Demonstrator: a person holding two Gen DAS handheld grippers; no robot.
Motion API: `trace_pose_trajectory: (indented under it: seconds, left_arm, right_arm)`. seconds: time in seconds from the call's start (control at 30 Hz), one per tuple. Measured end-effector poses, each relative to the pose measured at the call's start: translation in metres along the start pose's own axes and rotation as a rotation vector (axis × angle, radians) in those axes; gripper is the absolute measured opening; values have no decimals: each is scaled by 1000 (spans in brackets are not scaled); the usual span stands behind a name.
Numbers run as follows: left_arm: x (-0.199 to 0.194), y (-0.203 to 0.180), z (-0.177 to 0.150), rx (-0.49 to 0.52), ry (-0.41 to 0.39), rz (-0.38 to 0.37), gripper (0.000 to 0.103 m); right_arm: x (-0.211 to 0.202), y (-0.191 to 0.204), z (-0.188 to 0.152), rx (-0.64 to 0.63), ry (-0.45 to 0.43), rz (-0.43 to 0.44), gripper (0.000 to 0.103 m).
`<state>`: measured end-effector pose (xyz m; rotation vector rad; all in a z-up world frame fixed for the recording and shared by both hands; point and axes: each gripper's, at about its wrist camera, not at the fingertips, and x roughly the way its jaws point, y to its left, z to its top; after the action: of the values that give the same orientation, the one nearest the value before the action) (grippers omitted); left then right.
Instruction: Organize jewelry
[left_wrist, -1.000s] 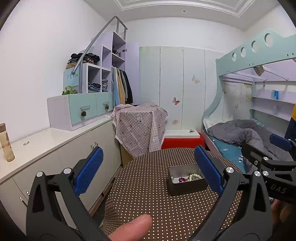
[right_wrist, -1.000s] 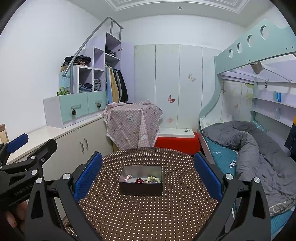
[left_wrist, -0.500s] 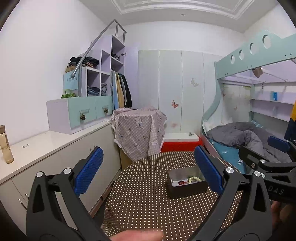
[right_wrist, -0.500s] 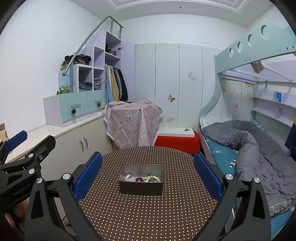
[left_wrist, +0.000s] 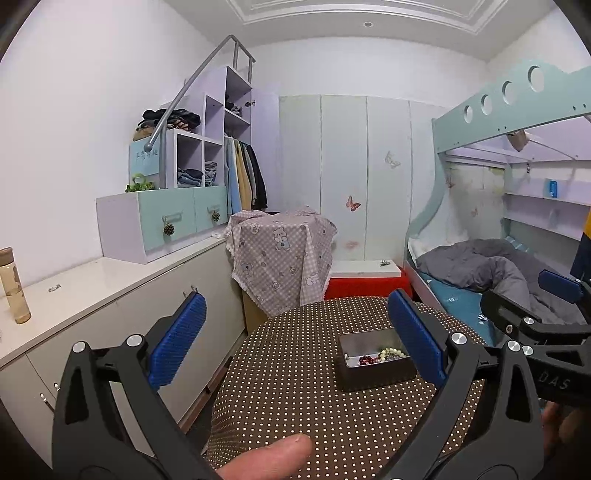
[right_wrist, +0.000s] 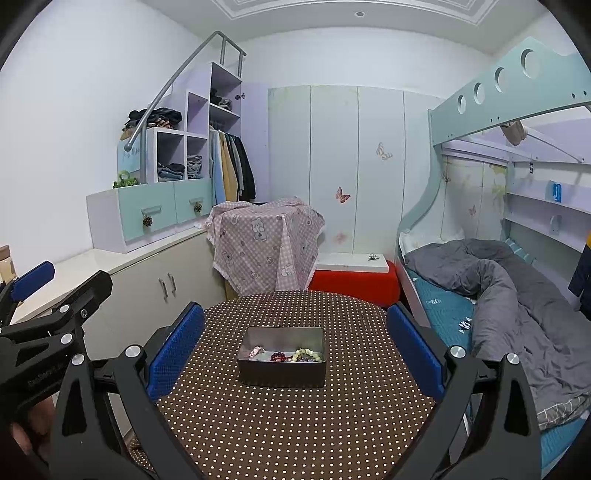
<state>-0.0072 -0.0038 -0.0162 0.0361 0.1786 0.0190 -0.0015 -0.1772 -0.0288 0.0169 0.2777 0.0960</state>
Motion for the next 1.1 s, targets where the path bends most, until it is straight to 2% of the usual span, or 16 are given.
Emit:
trace_pose_trajectory:
  seconds: [0.77, 0.97, 1.1]
  left_arm:
    - [3, -2, 1, 2, 2, 1, 97]
    - [-3, -3, -3, 22, -47, -19, 97]
    - [3, 0, 0, 1, -19, 7, 97]
  right_arm:
    - [0, -1, -2, -2, 0, -3, 95]
    - [4, -4, -8, 5, 13, -7, 95]
    - [4, -6, -9, 4, 11, -8, 95]
